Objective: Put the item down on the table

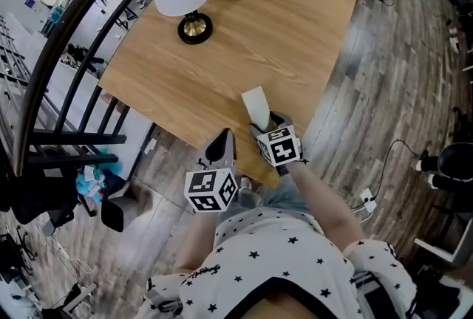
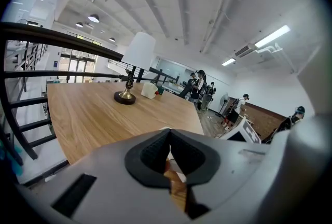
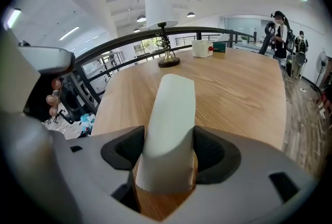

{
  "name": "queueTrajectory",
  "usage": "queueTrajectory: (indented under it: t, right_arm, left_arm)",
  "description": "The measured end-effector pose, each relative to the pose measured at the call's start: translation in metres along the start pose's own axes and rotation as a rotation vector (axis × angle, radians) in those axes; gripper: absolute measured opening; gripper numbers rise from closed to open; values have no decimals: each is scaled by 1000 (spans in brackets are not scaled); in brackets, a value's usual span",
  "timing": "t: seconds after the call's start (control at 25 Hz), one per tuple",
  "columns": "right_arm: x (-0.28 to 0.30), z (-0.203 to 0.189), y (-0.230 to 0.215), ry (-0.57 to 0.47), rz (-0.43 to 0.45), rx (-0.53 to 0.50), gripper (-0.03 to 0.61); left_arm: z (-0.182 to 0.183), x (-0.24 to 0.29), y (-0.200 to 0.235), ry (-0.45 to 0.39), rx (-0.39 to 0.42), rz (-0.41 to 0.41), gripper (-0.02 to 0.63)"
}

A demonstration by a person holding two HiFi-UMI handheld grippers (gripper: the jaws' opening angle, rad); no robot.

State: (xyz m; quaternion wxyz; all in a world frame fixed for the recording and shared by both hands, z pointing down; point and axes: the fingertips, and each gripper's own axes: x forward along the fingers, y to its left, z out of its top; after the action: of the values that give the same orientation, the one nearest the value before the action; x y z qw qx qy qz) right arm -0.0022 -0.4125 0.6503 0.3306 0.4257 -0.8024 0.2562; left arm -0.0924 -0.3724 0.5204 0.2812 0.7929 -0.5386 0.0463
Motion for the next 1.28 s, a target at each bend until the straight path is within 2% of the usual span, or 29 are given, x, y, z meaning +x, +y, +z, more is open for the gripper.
queueTrajectory:
  t: [0.32,0.56,0.88,1.2,1.28]
  right_arm:
    - [15,-4,2,71,-19,-39,291]
    - [17,-4,1,63,-31,-40,291]
    - [7,-2,1,3,-70,15,299]
    - [-40,-1,18,-106,-117,80,305]
    - [-55,0,27,-149,-113,96,280]
  left_arm:
    - [-1,1,3,13,0,-18,12]
    - [1,-7,10,11,-1,-22,12]
    - [-2,-33,13,6,13,-35,12]
    - [-11,-67,13,-7,33,-52,12]
    - [-12,-75,10,-16,33,-56,12]
